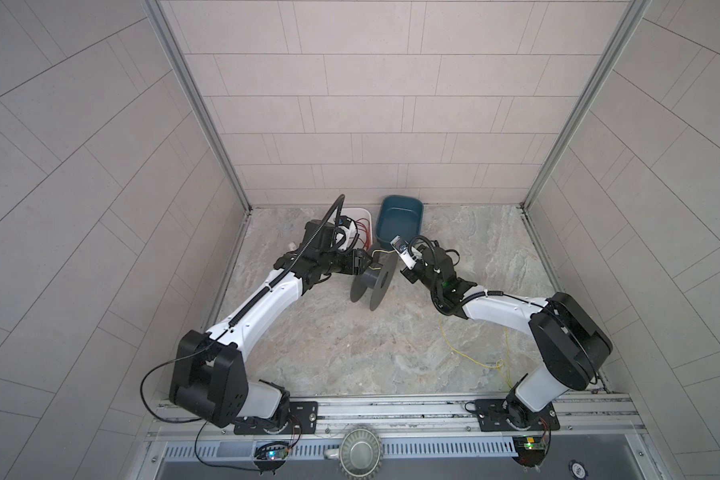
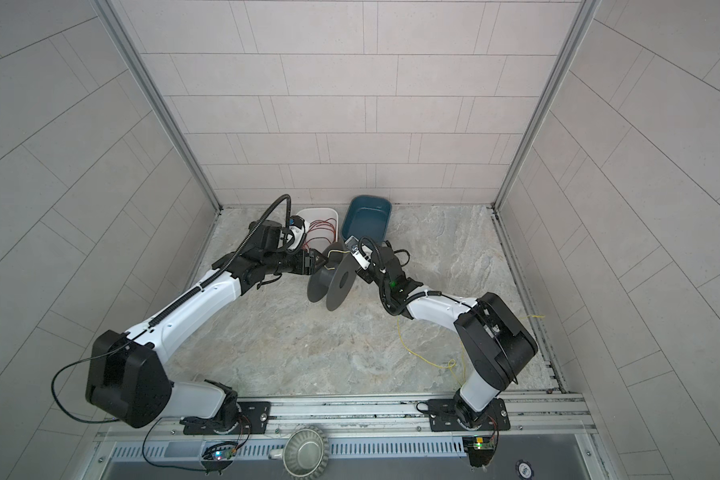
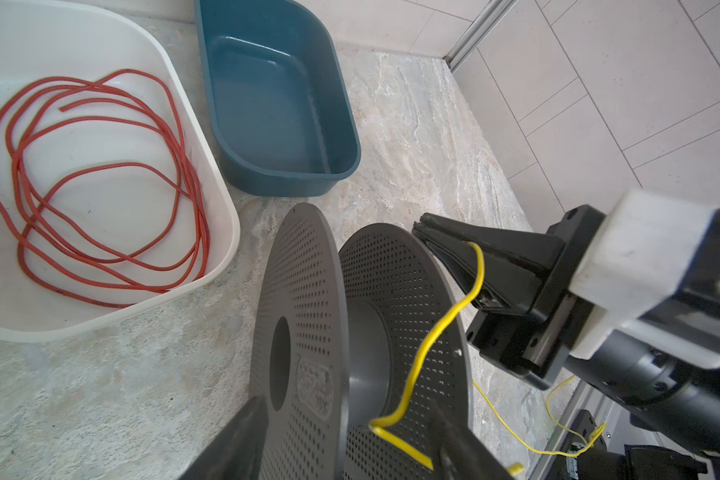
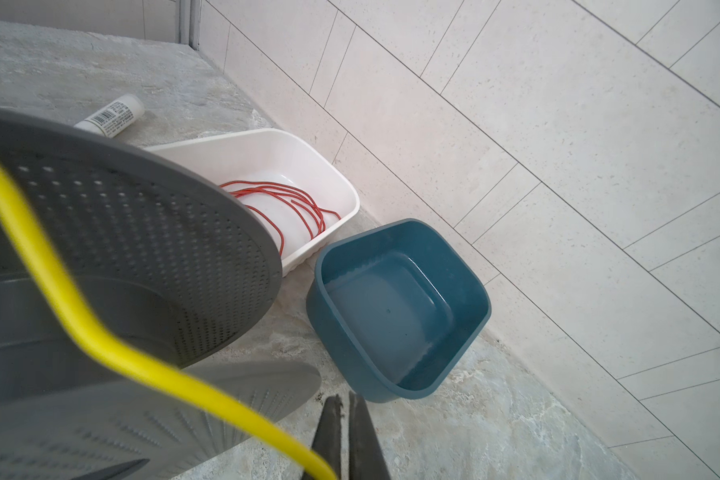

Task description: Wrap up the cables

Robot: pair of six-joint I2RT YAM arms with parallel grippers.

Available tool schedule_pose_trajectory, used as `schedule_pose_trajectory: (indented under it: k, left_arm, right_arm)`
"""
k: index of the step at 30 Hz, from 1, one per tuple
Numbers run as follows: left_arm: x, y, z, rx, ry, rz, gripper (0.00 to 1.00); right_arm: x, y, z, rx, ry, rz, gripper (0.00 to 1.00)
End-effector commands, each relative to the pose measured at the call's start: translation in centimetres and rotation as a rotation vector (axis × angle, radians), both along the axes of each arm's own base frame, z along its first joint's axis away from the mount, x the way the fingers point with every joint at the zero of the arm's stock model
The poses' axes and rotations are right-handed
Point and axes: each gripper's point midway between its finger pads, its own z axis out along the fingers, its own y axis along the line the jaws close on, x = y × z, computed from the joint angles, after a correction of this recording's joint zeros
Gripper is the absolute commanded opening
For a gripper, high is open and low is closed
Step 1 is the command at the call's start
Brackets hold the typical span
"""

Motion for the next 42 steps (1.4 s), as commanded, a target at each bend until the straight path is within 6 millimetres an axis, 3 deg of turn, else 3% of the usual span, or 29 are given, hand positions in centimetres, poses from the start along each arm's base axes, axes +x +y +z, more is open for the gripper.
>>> schedule_pose_trajectory:
  k: [1,30,42]
  left_arm:
    - [0.8,-0.4,1.1,-0.004,-0.045,-0.021,0.66]
    - [1.9,-1.0,-1.3,0.143,-0.013,-0.025,0.50]
    - [2.0,-0.5,-1.5,0.183,-0.016,-0.008,0.31]
  right_arm:
    - [0.2,0.5,-0.1,-0.024,0.005,0.012,0.00]
    - [0.6,1.3,-1.7,-0.089,0.064,0.033,0.00]
    - [0.5,1.4,-1.9,-0.092,0.064,0.033,0.00]
